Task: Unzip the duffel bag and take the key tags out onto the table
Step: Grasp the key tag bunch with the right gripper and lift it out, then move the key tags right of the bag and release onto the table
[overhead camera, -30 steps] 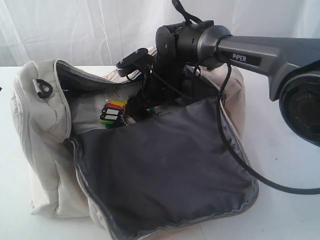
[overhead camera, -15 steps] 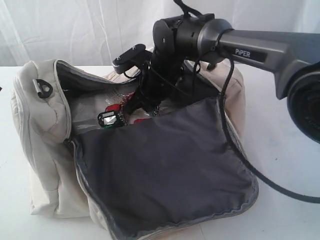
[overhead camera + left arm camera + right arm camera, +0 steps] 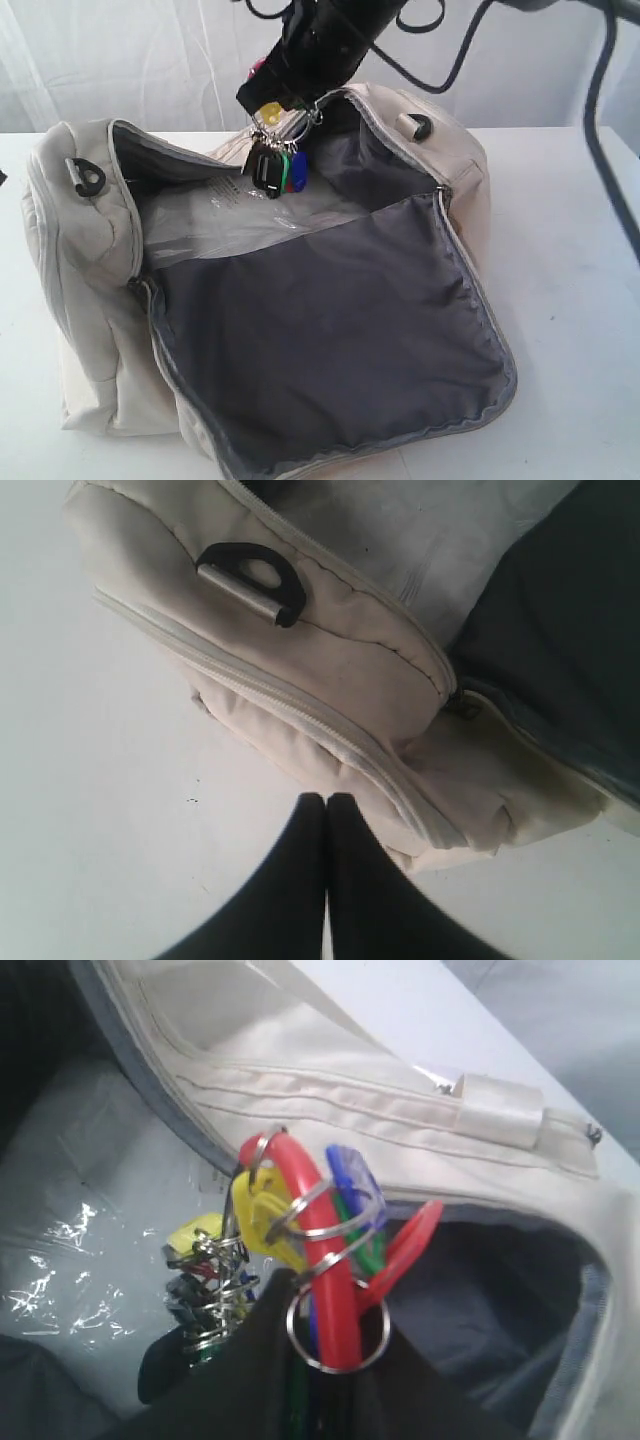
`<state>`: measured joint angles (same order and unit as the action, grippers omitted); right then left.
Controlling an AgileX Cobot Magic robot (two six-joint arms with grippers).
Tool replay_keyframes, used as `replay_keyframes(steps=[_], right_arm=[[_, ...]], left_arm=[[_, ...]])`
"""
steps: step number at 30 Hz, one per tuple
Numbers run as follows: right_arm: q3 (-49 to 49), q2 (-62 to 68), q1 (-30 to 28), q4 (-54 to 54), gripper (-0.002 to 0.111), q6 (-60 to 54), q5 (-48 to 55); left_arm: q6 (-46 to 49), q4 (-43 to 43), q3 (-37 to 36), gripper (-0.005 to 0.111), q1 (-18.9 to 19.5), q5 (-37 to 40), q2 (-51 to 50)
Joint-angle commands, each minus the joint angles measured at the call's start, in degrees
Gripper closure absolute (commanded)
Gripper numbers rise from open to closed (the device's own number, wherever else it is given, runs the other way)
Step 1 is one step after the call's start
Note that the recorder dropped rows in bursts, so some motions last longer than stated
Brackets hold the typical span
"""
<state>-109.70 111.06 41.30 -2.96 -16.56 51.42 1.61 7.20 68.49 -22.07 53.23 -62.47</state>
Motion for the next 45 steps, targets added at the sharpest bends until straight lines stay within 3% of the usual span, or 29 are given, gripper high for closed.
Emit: replay_keyframes(steps=[1,6,11,15,20,24,34,45], right_arm=[[-0.52,-5.64,-1.07,2.32,0.108,0.52,2.7],[0.07,-13.47,-5.22,6.25,0.108,0.38,13.1],[7.17,-22.85,-9.35,6.25,0.108,1.78,18.13],[16.71,-28.32,-9.48,8.19,0.108,2.34,18.55],[26.14,-29.8,-9.48,20.01,0.108,9.42,18.55],[31.88,-29.8,-9.61,20.14,0.108,9.42,14.76],[41.11,-29.33,-15.53,15.92,0.108,8.98,7.12],[43.34,-20.7,-20.77,2.31,0.108,-1.68,6.05]], left_arm=[[-0.11,-0.81,0.07,0.107,-0.31,0.66,0.48],[-0.11,-2.21,0.07,0.107,-0.31,0.31,0.48],[0.05,-2.32,0.07,0.107,-0.31,0.31,0.48],[0.05,-2.45,0.07,0.107,-0.31,0.43,0.48],[0.16,-2.45,0.07,0.107,-0.31,0.53,0.48],[0.29,-2.45,0.07,0.107,-0.31,0.64,0.48],[0.29,-2.69,0.07,0.107,-0.31,0.65,0.48],[0.29,-2.69,0.07,0.107,-0.31,0.65,0.48]])
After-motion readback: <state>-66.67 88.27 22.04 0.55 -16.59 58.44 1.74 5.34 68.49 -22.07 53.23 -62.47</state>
